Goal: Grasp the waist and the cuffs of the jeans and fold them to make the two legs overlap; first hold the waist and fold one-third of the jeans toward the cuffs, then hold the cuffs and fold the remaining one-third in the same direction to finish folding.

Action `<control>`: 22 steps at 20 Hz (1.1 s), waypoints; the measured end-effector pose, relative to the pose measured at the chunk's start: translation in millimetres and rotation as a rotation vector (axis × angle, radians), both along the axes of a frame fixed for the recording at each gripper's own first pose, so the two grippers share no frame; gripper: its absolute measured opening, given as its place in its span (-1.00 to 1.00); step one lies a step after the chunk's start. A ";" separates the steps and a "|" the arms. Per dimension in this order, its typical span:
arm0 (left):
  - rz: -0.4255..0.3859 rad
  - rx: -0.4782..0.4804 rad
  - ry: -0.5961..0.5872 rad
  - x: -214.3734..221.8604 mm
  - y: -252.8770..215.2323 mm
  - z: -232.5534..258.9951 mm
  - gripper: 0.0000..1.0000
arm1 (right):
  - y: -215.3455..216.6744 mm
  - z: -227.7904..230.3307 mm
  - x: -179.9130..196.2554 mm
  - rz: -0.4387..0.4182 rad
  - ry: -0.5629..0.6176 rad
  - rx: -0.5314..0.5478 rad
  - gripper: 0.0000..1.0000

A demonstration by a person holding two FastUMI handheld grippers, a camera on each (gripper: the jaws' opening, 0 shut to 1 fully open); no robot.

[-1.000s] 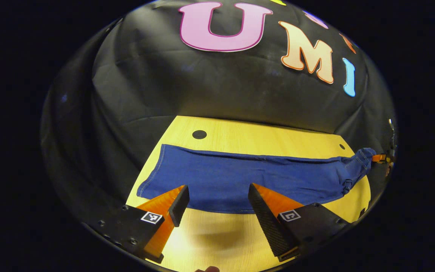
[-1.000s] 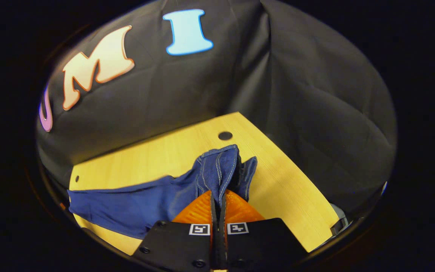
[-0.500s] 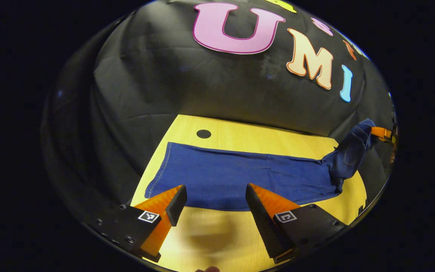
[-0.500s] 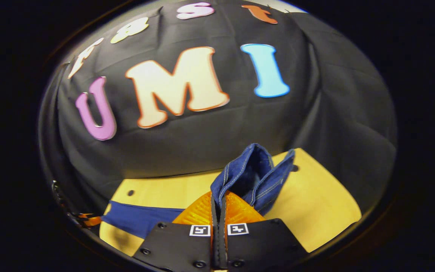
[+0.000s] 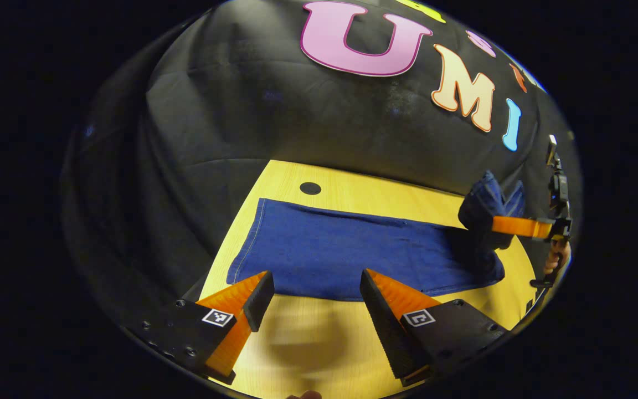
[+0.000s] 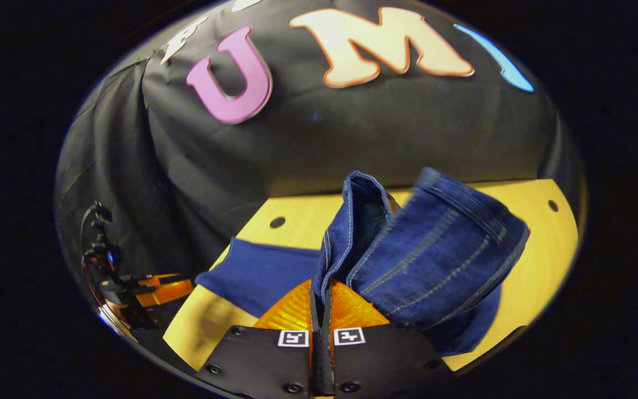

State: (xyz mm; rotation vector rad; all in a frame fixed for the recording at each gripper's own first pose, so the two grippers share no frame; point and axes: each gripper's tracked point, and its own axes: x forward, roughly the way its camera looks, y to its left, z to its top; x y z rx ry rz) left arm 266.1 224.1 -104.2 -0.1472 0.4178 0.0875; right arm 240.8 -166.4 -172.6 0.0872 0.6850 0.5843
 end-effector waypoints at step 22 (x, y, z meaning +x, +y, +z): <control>0.071 0.044 0.103 49.0 78.5 -55.4 0.89 | -2.3 -1.0 -18.3 0.063 0.080 0.104 0.84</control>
